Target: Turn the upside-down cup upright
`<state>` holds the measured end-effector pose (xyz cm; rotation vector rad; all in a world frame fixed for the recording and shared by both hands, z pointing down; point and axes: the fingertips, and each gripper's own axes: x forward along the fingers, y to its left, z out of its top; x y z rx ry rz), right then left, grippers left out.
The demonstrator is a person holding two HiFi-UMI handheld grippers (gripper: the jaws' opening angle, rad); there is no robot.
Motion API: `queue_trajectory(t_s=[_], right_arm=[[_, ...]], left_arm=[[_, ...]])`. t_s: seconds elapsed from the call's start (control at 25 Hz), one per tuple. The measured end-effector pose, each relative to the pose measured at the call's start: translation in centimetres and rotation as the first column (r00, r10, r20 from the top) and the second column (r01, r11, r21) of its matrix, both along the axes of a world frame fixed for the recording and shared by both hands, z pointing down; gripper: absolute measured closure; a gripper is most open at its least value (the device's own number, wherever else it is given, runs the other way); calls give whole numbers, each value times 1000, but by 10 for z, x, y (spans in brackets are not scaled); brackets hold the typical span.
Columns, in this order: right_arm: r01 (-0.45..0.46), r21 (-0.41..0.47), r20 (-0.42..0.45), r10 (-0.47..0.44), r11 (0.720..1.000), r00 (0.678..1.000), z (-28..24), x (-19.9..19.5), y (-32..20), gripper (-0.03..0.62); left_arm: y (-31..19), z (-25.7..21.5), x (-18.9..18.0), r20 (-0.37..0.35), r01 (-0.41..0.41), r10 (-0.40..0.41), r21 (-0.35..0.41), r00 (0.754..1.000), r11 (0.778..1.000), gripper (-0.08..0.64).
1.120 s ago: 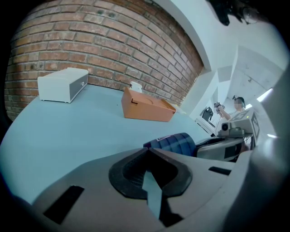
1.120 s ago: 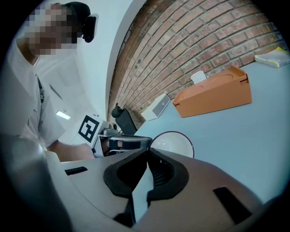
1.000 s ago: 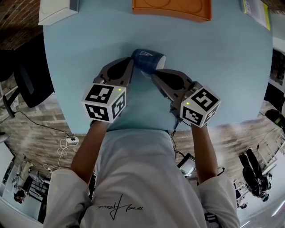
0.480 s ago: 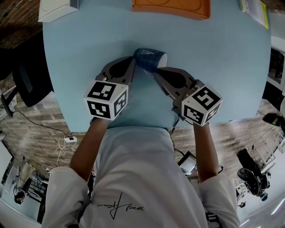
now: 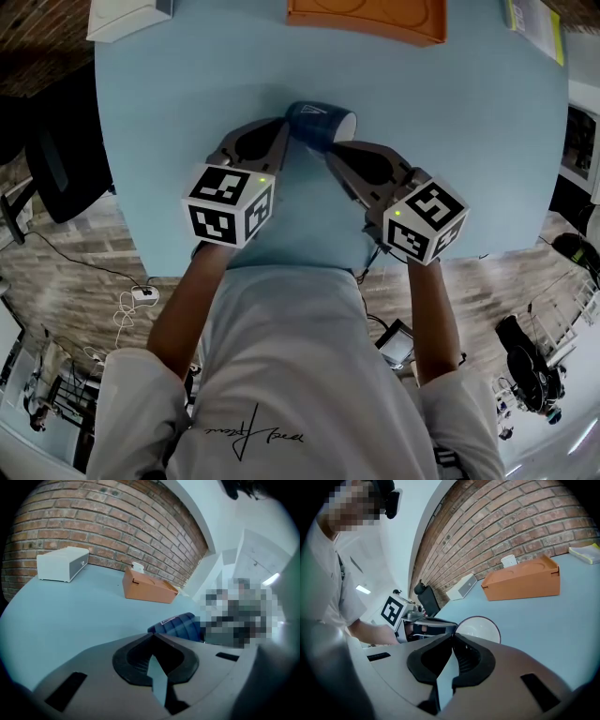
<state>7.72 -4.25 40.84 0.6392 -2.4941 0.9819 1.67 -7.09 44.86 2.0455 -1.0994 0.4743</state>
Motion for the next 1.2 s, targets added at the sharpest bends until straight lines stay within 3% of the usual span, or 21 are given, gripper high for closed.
queue_trajectory(t_s=[1.2], right_arm=[[37, -3, -47, -37, 999, 998, -4, -17, -4, 569]], left_arm=[[-1, 6, -9, -62, 21, -23, -25, 998, 999, 551]])
